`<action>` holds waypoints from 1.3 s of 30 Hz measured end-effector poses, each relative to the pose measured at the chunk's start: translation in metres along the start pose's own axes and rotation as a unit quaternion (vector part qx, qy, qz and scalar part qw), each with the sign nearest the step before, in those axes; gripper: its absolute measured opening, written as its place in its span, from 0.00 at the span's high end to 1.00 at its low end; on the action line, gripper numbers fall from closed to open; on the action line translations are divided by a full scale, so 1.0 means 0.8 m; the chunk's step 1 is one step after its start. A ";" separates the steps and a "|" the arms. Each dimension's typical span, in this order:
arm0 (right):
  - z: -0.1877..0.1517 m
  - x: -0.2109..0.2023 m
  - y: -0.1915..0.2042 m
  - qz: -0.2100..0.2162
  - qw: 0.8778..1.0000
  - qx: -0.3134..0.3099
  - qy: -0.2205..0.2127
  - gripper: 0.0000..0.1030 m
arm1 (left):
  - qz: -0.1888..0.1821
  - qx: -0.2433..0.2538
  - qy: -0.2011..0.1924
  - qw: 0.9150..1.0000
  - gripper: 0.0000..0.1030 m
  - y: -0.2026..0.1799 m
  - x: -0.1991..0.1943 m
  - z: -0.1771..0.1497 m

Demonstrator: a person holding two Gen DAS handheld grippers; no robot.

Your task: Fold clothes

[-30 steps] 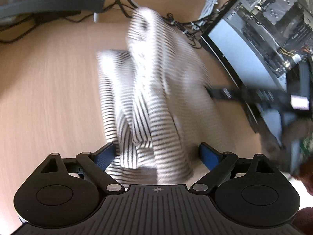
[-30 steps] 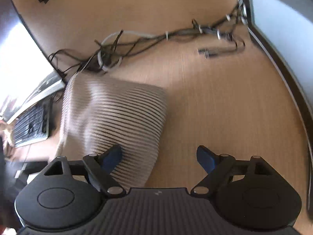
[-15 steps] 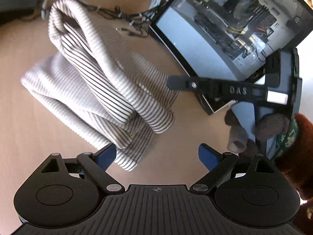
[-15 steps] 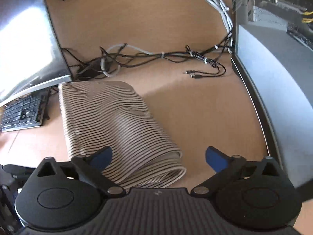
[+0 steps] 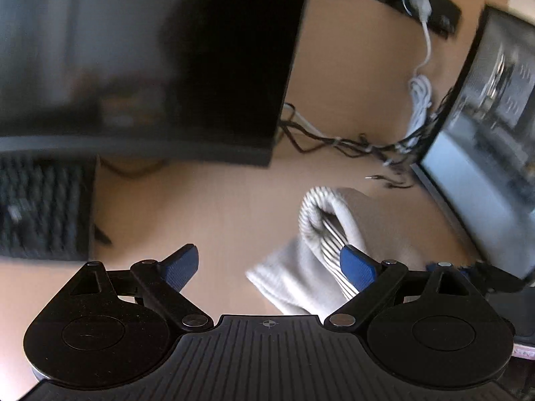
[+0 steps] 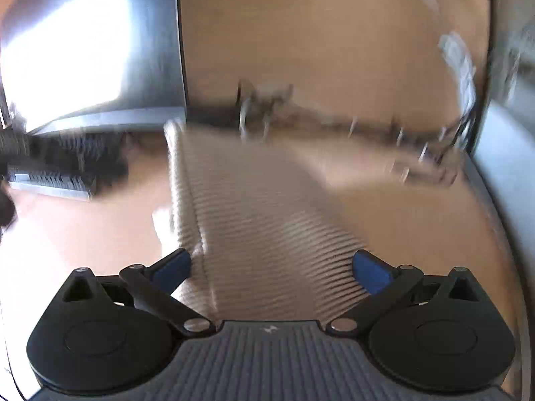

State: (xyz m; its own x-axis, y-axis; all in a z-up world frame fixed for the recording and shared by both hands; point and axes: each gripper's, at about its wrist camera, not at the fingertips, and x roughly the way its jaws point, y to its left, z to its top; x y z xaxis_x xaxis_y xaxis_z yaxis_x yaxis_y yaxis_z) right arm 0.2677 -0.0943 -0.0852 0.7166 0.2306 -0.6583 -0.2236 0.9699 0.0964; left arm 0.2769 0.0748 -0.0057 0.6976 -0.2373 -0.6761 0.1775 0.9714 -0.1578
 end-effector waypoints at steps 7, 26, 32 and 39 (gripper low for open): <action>0.011 0.008 -0.004 0.007 0.999 0.018 0.043 0.00 | 0.031 0.029 0.002 0.999 0.08 -0.019 0.009 0.007; -0.008 -0.025 0.077 -0.113 0.977 -0.165 -0.066 0.49 | 0.004 -0.045 0.052 0.998 0.09 0.025 0.020 -0.018; -0.027 0.014 0.093 -0.135 0.962 -0.232 -0.051 0.35 | -0.043 -0.064 0.079 0.994 0.18 0.005 0.046 -0.020; -0.059 -0.019 0.083 -0.197 0.920 -0.322 -0.104 0.47 | -0.066 -0.075 0.098 0.990 0.45 -0.002 0.062 -0.030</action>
State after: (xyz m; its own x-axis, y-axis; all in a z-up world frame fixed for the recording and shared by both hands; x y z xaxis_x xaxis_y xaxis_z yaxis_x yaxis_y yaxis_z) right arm 0.2110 -0.0367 -0.1041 0.9221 -0.0536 -0.3832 -0.2166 0.7492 -0.6260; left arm 0.2948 0.0615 -0.0564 0.5246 -0.3700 -0.7668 0.1428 0.9261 -0.3492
